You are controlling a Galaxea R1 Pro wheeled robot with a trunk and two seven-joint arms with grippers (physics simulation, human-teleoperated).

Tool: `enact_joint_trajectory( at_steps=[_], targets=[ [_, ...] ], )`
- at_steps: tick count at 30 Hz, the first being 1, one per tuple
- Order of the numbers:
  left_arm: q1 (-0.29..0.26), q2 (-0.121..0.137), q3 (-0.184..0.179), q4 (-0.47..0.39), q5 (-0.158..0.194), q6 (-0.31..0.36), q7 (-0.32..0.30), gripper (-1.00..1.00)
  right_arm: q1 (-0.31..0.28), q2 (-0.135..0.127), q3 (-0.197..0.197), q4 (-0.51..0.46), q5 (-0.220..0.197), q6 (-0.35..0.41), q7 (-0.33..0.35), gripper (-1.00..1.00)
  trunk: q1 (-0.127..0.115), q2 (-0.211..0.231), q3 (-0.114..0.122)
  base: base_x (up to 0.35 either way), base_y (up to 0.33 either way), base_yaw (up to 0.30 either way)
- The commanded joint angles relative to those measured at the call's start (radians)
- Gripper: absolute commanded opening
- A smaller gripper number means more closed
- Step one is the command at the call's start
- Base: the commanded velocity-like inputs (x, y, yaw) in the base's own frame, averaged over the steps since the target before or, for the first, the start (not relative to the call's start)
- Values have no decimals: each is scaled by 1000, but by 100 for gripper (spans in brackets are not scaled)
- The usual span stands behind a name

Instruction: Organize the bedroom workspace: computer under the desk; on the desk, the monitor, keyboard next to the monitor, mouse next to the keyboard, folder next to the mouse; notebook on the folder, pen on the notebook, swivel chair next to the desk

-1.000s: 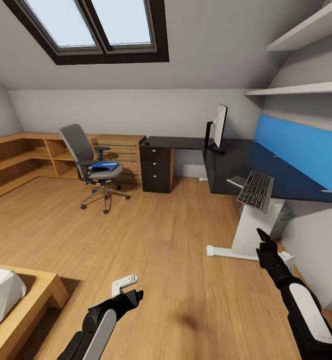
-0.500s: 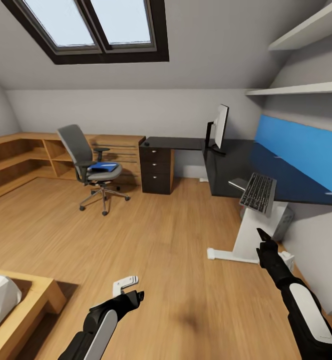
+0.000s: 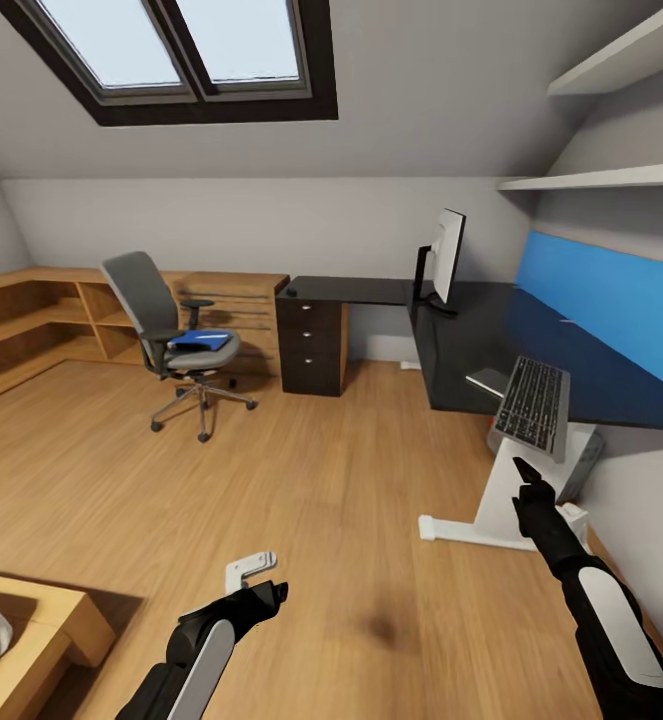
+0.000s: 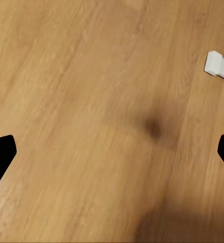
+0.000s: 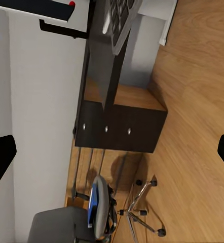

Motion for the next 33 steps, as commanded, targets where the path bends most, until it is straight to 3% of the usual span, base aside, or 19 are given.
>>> enact_joint_trajectory(
  at_steps=[1,7,14,21,28,31,32,33],
  targets=[
    [-1,0,-1,-1,11,2,8,100,0,0,-2,-1,-8,5,-4,100,0,0,-1,58,0,0],
    [-1,0,-2,-1,11,2,5,100,0,-1,-4,-1,-7,4,-5,100,0,0,-1,22,0,0],
    [-1,0,-3,-1,11,2,9,100,0,-1,-17,0,-8,3,-8,100,-27,49,21,4,0,0],
    [-1,0,-3,-1,13,2,7,100,0,1,-73,2,-17,5,-8,100,-31,56,24,0,0,0],
    [-1,-1,-3,2,13,2,6,100,0,-2,-90,0,-47,7,-9,100,-31,56,24,0,0,0],
    [-1,-2,-3,3,13,2,6,100,0,-2,-117,0,-51,7,-9,100,-31,56,24,0,0,0],
    [-1,-2,-3,3,13,2,6,100,0,-3,-164,0,-54,9,-9,100,-31,56,24,0,0,0],
    [-1,-2,-3,3,13,2,6,100,0,-3,-169,0,-54,9,-9,100,-31,56,24,0,0,0]
  ],
)
